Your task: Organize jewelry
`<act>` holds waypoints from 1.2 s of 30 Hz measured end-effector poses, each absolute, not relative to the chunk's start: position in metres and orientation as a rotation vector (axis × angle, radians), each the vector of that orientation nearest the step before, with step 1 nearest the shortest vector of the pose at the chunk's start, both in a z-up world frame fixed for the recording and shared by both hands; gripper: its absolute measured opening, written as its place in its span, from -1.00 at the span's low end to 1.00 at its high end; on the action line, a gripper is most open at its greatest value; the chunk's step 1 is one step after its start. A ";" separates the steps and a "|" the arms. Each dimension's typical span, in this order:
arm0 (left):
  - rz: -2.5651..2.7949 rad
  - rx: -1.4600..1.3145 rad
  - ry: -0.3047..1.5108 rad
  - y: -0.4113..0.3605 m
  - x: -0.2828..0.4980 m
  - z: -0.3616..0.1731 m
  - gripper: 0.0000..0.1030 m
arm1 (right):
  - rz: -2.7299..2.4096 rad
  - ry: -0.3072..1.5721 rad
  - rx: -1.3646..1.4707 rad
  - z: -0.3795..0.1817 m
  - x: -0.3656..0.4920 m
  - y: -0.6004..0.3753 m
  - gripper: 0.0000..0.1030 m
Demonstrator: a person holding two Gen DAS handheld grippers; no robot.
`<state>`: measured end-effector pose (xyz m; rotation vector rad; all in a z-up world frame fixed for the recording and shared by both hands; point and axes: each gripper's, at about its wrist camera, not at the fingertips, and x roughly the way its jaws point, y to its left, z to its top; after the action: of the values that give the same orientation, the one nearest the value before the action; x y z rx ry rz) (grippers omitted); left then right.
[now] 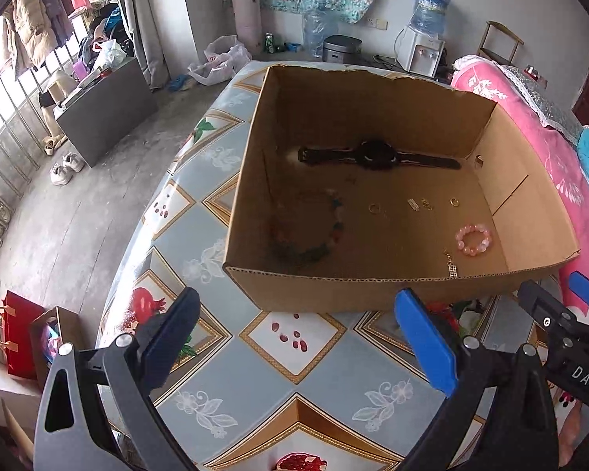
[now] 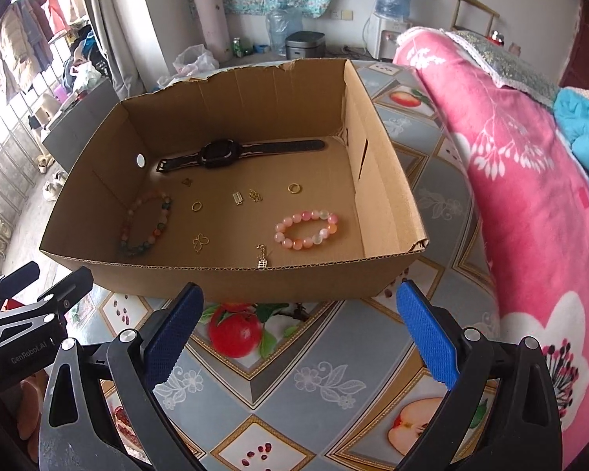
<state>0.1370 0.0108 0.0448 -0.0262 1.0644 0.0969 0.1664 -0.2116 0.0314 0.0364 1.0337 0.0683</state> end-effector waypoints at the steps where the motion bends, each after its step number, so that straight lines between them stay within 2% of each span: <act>1: 0.096 -0.032 1.067 0.011 0.138 0.045 0.89 | 0.070 1.034 0.038 0.032 0.167 -0.211 0.84; 36: -0.001 -0.023 1.008 -0.012 0.131 0.061 0.89 | 0.034 0.991 0.032 0.047 0.161 -0.227 0.84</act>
<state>0.1313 -0.0118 0.0610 -0.0227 1.0084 -0.0010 0.1613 -0.2270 0.0472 0.0322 0.9906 0.0345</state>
